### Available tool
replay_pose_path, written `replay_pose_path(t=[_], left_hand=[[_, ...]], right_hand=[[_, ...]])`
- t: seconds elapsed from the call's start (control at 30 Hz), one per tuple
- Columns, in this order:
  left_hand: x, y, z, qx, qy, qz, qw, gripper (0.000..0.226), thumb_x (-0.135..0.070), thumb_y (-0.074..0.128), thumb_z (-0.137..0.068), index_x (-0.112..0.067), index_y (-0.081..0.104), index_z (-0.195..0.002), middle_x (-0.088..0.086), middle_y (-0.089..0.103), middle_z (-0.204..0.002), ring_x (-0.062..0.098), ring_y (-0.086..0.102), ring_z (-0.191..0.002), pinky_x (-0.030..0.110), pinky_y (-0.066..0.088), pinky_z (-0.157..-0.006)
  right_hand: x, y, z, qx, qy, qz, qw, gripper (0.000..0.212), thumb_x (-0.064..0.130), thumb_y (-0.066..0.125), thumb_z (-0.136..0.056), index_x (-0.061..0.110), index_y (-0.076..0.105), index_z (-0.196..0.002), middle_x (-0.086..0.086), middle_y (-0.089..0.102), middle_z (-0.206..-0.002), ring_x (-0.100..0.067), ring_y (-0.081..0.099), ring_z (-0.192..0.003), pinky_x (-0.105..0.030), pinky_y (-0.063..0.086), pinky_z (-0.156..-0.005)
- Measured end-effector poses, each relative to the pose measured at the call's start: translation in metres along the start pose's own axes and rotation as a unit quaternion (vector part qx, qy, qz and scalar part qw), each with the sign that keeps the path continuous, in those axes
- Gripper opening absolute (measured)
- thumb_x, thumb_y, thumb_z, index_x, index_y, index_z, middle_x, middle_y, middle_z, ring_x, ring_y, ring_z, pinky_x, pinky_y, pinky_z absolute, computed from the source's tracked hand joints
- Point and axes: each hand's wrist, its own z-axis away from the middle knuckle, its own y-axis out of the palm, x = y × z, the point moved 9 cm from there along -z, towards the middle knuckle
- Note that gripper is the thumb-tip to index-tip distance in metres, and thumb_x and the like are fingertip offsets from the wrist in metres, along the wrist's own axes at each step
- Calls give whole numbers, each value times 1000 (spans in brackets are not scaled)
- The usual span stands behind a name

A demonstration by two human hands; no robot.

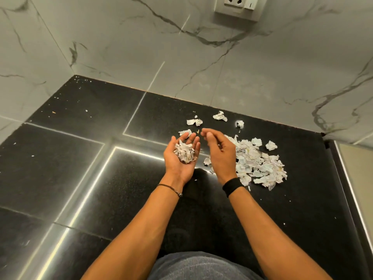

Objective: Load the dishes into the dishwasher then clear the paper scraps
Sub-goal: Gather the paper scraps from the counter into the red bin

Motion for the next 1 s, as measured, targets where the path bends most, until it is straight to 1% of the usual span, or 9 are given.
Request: replay_pose_path(t=[0.13,0.23,0.3,0.43,0.53,0.67,0.8,0.9,1.0], left_hand=[[2,10,24,14,11,11,1000,44,-40,43,-106,-6,67,-120,16,70,-123,29,68,-112,39,47,-110],[5,8,41,11,13,24,1000,46,-41,41,-106,-7,65,-125,18,66,-134,30,65,-121,40,44,-114],[8,3,52,9,12,41,999,46,-41,41,-106,-6,64,-127,19,64,-136,31,62,-123,41,42,-116],[19,-16,76,-3,-1,93,996,41,-40,45,-104,-6,66,-114,18,67,-121,32,62,-119,44,39,-118],[26,-29,96,-7,-3,135,991,42,-41,44,-105,-6,67,-107,16,69,-112,31,61,-118,44,38,-118],[29,-41,123,2,36,149,988,39,-39,47,-103,-6,68,-103,16,68,-110,31,61,-115,44,37,-119],[25,-47,161,26,120,144,982,33,-35,58,-93,-6,69,-104,14,68,-109,28,62,-108,41,38,-116],[41,-69,192,2,175,163,971,37,-37,48,-102,-6,67,-106,14,68,-108,28,62,-108,39,45,-108],[64,-104,222,-61,218,165,960,40,-37,43,-106,-4,67,-108,14,69,-109,28,64,-108,39,47,-105]], right_hand=[[1,-6,14,-58,42,-75,995,27,18,47,-107,13,70,-119,0,73,-117,-14,66,-115,-40,52,-104],[6,5,37,-83,91,-162,979,30,18,43,-109,11,69,-122,-1,72,-120,-13,65,-118,-39,49,-109],[7,14,56,-97,123,-220,963,31,21,43,-108,11,69,-122,-2,72,-122,-13,64,-120,-37,47,-110],[2,26,92,-133,155,-259,944,34,24,43,-108,8,69,-123,-5,71,-125,-13,64,-122,-32,46,-110],[-5,29,117,-147,168,-270,937,35,23,43,-108,4,68,-124,-8,70,-126,-13,64,-121,-30,48,-108],[-3,33,143,-114,181,-281,936,32,16,46,-106,0,66,-125,-10,71,-124,-12,67,-115,-23,52,-94],[7,36,170,-30,182,-282,942,29,14,47,-106,2,68,-122,-3,73,-116,-7,69,-107,-19,52,-85],[1,32,200,38,203,-297,932,29,15,47,-106,4,68,-122,-5,73,-120,-11,68,-111,-21,52,-89],[-19,26,238,83,240,-295,921,27,15,48,-106,6,70,-120,-6,73,-119,-12,69,-111,-21,51,-91]])
